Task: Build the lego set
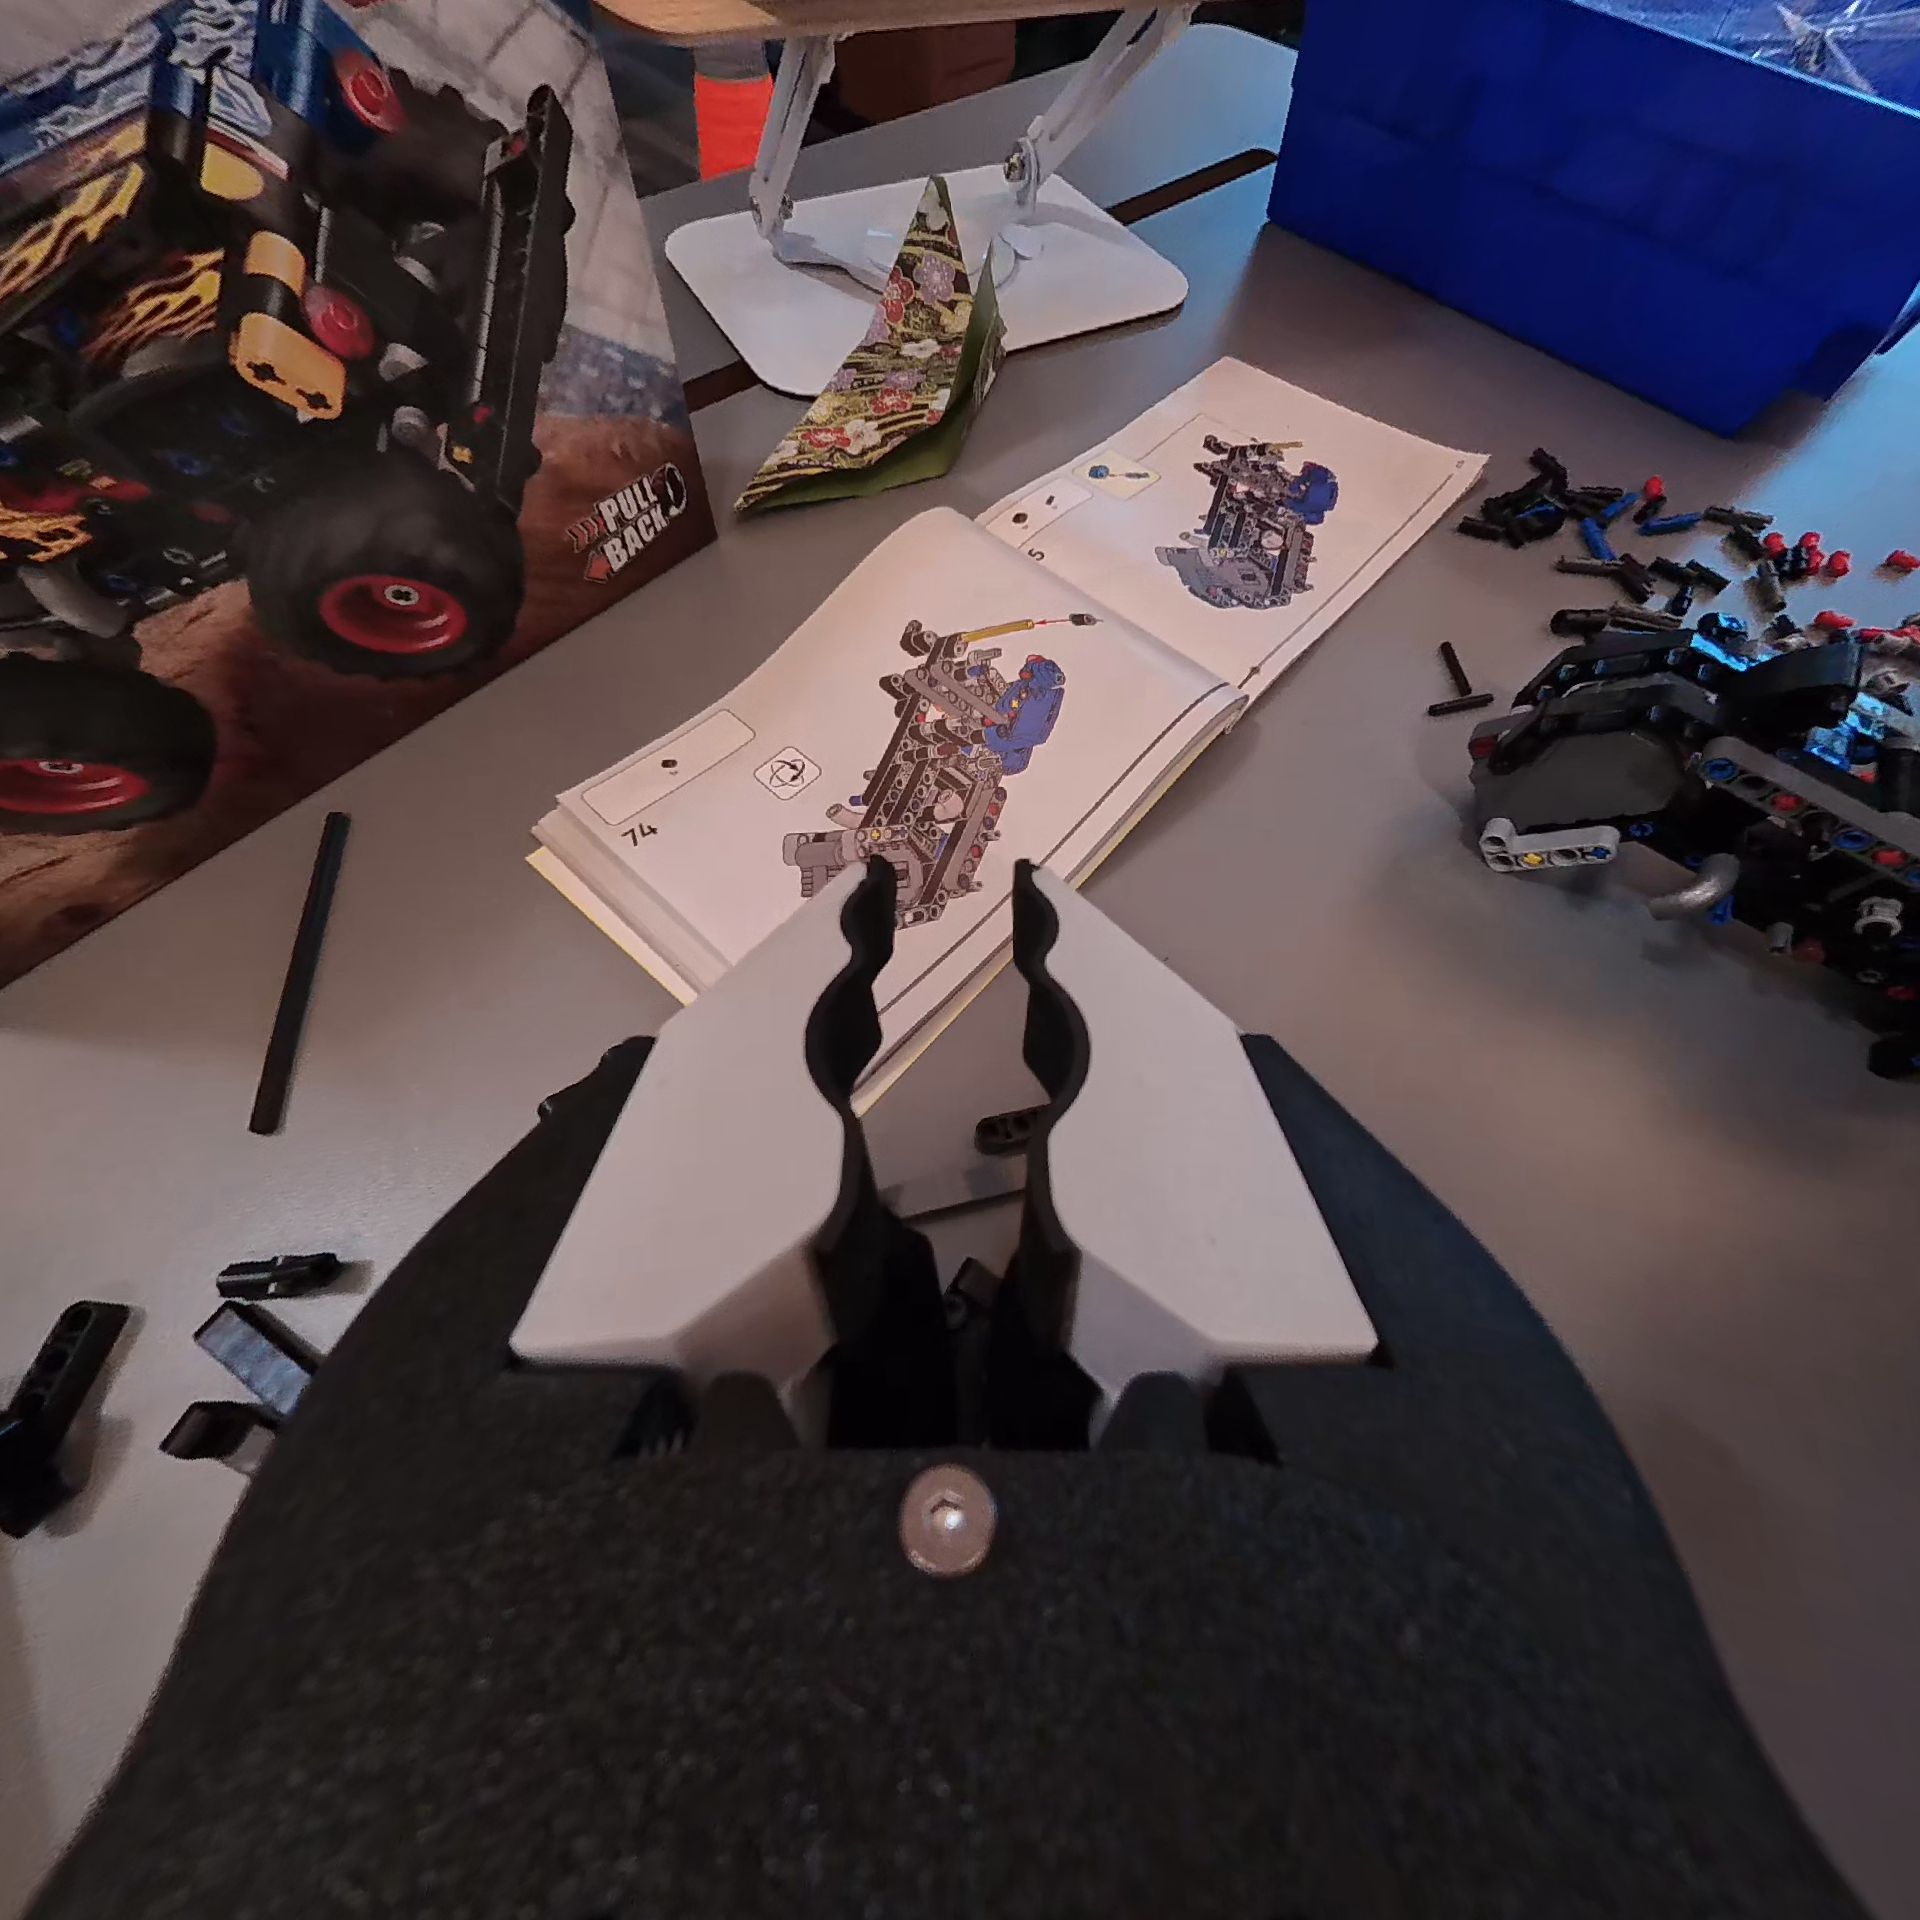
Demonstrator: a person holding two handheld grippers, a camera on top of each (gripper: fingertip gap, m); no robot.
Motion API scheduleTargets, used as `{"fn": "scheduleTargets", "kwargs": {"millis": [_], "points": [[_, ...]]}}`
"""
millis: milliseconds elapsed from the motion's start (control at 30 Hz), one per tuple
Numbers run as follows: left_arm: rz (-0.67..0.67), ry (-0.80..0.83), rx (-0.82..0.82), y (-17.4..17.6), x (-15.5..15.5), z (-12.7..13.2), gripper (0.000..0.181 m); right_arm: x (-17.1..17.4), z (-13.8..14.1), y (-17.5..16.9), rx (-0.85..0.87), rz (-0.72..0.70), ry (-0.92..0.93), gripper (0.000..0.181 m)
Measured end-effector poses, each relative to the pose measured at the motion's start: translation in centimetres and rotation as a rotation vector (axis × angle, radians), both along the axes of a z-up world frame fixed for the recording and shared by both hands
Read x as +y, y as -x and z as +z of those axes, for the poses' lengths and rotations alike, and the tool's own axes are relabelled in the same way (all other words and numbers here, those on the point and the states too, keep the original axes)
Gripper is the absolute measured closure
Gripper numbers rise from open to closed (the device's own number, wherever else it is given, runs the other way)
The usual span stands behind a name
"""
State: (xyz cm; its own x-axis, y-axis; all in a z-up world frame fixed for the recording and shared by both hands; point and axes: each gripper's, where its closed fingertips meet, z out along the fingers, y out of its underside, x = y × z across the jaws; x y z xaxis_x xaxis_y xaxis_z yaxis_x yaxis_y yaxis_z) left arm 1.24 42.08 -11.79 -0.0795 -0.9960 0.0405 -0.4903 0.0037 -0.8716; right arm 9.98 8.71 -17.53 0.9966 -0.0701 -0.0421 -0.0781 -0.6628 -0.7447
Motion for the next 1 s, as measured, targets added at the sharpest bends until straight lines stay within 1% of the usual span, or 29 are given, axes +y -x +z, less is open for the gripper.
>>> {"fn": "scheduleTargets", "kwargs": {"millis": [133,433,667,733,833,933,1000], "points": [[-0.003,0.010,0.003,0.0,0.0,-0.2,0.161,0.3,-0.5,-0.6,-0.022,-0.026,0.027,0.169],[-0.012,0.016,0.012,0.0,-0.2,-0.4,0.161,0.4,-1.3,-0.7,-0.089,-0.007,0.097,0.175],[-0.008,0.012,0.005,0.0,-0.2,-0.2,0.161,0.7,-1.2,-0.4,-0.105,0.009,0.085,0.176],[-0.003,0.003,-0.003,0.0,-0.1,0.0,0.161,1.0,-0.6,-0.2,-0.121,0.017,0.057,0.175],[0.010,-0.018,-0.009,0.0,0.3,0.1,0.162,1.5,1.0,0.0,-0.170,0.022,-0.012,0.176],[0.013,-0.020,-0.012,0.0,0.3,0.1,0.162,2.0,2.6,1.1,-0.175,0.049,-0.095,0.176],[0.007,-0.019,-0.015,0.0,0.1,0.1,0.162,2.2,2.9,1.5,-0.166,0.053,-0.121,0.176]]}}
